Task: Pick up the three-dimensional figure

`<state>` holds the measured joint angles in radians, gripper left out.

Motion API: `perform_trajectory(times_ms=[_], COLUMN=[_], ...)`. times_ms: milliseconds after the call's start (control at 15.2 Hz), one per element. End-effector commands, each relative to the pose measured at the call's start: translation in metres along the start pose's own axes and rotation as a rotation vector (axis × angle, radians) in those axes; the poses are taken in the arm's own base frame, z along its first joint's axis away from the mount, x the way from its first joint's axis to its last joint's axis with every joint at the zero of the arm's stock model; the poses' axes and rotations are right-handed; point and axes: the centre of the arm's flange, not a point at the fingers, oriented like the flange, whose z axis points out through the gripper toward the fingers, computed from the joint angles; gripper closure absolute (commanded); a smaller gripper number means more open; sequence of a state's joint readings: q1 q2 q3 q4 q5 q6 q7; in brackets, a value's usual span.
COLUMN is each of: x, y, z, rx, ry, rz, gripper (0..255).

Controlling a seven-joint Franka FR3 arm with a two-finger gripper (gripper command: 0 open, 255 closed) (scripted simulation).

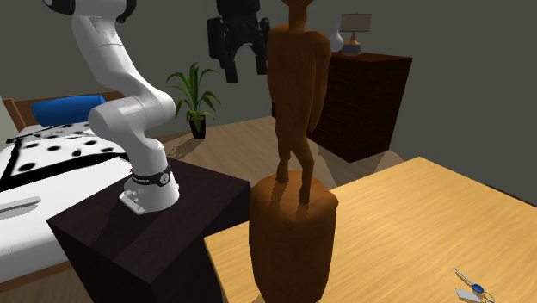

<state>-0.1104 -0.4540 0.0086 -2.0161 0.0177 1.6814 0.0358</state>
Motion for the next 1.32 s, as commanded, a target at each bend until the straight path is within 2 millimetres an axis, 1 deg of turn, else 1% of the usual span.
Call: perform_trajectory(times_ms=[0, 462, 726, 792, 1254], x=[0.016, 0.066, 0.090, 0.093, 0.089], y=[0.011, 0.044, 0.063, 0.066, 0.067], z=[-0.011, -0.053, -0.080, -0.084, -0.047], rx=[-0.010, -0.041, -0.059, -0.061, -0.061], ry=[0.041, 0.179, 0.257, 0.267, 0.267], rz=[0.024, 0.107, 0.154, 0.160, 0.160], gripper=[0, 0, 0, 0, 0])
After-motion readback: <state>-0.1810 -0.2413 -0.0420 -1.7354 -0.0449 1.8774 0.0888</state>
